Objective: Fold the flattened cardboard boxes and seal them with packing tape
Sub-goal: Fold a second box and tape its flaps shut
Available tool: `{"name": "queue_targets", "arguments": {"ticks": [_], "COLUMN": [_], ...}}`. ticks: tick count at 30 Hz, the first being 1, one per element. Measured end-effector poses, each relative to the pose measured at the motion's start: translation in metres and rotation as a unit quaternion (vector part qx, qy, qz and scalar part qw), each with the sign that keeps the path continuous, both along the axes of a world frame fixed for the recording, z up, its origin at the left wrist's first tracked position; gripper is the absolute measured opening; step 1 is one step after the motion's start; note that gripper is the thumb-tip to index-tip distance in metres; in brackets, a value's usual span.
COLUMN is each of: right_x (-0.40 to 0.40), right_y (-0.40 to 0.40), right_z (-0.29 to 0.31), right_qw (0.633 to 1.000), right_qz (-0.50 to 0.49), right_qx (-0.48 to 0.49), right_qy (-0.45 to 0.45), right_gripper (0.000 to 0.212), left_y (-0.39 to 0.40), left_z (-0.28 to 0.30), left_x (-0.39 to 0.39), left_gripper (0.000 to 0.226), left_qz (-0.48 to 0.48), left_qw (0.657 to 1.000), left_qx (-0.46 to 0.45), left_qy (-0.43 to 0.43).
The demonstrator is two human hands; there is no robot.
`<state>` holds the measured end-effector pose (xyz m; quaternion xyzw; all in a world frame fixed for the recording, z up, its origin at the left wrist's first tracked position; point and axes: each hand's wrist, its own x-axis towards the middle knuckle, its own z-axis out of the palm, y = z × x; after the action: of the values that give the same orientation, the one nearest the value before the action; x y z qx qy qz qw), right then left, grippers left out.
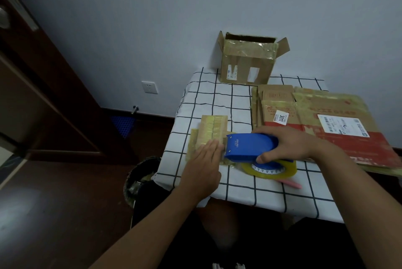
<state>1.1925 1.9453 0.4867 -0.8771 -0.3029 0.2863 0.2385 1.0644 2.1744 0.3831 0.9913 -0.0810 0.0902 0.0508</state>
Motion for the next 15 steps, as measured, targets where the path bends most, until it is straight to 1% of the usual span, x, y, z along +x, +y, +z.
{"name": "queue_targets", "arguments": {"ticks": [3,8,11,13,15], "right_x": [0.003,0.005,0.007,0.007,0.007], "right_y": [-0.002,-0.006,-0.012,-0.016,-0.017], "right_z": [-0.001,0.0,0.0,0.0,-0.001], "right_qw": [1.0,1.0,1.0,1.0,1.0], "right_qz": [0.002,0.004,0.009,0.002,-0.003], "right_qx": [0.006,0.013,-0.002,-0.008,-0.012], "right_qy": [0.005,0.023,0.019,0.021,0.02], "right_gripper": [0.063,0.063,0.061,0.066,0.071], "left_y": [0.0,0.005,0.007,0.007,0.008], "left_z": [-0.001,0.003,0.002,0.0,0.0], "left_x": [0.003,0.007,0.01,0.011,0.011], "left_gripper": [0.059,0.061,0.053,0.045,0.044], "left_qz": [-0.001,-0.01,-0.007,-0.005,-0.002], "left_qw": [0.999,0.999,0.998,0.998,0.998], "left_qx": [-0.021,-0.009,-0.01,-0.008,-0.009], "left_qy": [-0.026,-0.049,-0.065,-0.07,-0.061]}}
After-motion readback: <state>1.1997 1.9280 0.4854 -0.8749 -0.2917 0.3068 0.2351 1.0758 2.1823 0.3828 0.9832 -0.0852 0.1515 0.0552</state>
